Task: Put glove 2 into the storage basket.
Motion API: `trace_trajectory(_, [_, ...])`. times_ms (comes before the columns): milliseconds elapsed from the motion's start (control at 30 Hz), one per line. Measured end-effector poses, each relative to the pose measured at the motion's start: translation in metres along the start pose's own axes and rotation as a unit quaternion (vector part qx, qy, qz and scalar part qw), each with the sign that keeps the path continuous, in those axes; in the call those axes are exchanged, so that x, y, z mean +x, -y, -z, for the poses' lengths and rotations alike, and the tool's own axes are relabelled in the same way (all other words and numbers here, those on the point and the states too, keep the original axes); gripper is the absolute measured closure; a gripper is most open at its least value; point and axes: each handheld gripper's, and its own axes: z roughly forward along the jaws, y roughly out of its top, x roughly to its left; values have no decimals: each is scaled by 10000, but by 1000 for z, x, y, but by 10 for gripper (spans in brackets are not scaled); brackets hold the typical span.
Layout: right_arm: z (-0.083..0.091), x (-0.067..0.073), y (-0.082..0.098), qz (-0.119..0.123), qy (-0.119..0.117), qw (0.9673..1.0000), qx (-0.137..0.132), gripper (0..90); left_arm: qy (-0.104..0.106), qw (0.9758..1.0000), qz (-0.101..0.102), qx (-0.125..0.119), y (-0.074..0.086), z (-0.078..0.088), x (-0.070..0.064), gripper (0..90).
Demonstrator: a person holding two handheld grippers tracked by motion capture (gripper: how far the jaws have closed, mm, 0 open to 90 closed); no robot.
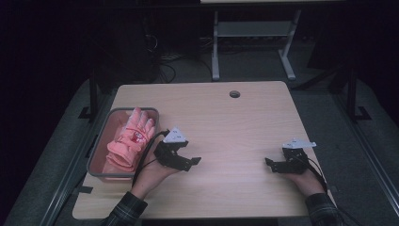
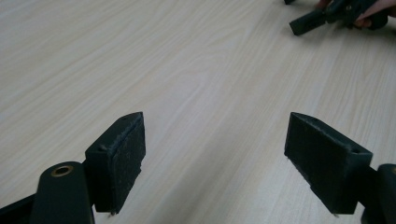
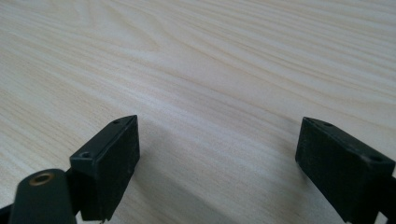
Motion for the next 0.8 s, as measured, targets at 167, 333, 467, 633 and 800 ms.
trace_trajectory(167, [0,0,0,2,-6,10000,-1,134,14,9999,-126,88,14,-11,-6,198])
trace_trajectory(333, [0,0,0,23,-21,10000,-5,134,-51,9994,-302,128,27,-22,-9,191])
trace_trajectory(467, [0,0,0,34,-33,10000,-6,134,-148,9988,-383,253,34,-32,-9,148])
trace_trajectory(633, [0,1,0,32,-54,10000,-1,134,-177,9976,-444,499,42,-44,-9,125])
trace_trajectory(800, [0,1,0,32,-60,10000,2,134,-36,9970,-501,594,47,-51,-10,121])
